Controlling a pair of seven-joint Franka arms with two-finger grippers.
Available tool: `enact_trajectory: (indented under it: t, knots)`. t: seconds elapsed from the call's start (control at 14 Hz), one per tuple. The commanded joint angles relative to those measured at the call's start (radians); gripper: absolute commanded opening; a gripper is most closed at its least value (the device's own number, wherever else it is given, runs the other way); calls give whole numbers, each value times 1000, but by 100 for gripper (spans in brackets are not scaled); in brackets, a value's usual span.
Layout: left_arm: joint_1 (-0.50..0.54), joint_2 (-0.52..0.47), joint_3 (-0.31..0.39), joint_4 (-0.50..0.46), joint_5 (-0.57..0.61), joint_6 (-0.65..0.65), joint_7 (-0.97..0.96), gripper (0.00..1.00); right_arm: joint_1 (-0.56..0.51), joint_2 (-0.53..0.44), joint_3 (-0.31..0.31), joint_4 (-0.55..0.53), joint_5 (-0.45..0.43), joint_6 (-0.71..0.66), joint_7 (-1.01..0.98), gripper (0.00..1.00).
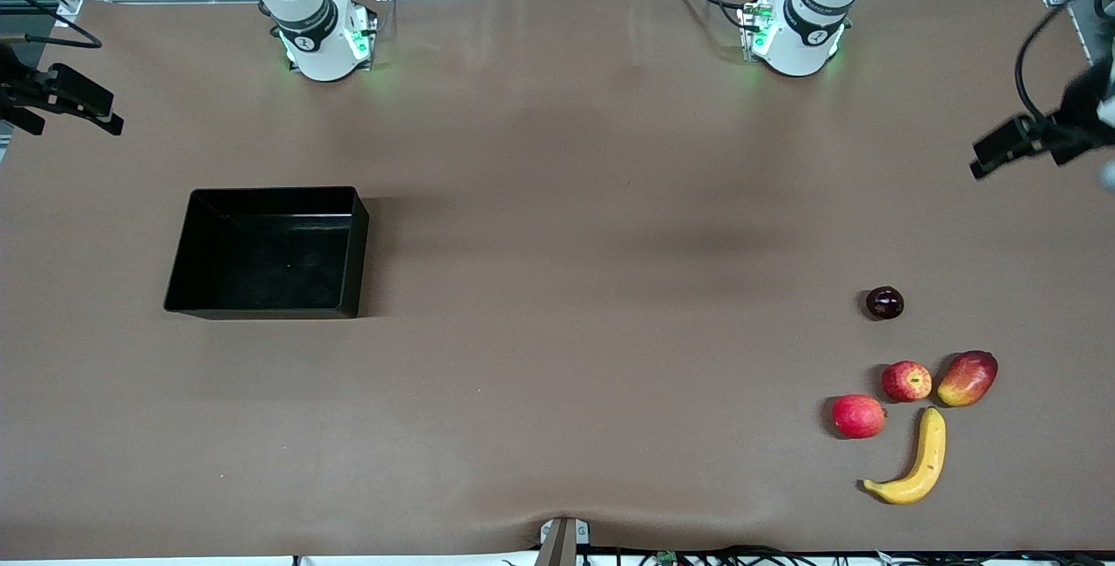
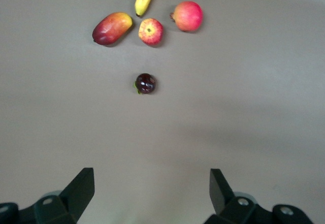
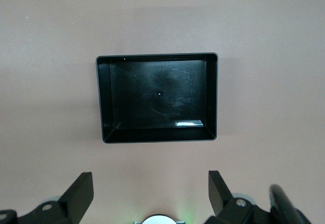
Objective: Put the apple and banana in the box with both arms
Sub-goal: 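Move the left gripper over the small red-yellow apple, then lower the left gripper onto the red-yellow apple and close it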
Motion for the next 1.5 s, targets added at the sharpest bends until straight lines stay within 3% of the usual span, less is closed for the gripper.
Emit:
enact_trajectory:
  t: [0.0, 0.64, 0.86, 1.43]
  knots:
    - [30, 144, -2, 54, 17, 114, 16, 100, -12, 7, 7, 16, -8, -9, -10, 100]
    - [116, 465, -2, 52, 15, 498, 143, 100, -10, 7, 7, 16, -8, -8, -10, 100]
    - [163, 549, -7, 54, 0, 569, 246, 100, -14, 7, 7, 16, -8, -9, -11, 100]
    - [153, 680, -7, 52, -3, 714, 254, 100, -17, 22, 7, 27, -3, 3, -10, 100]
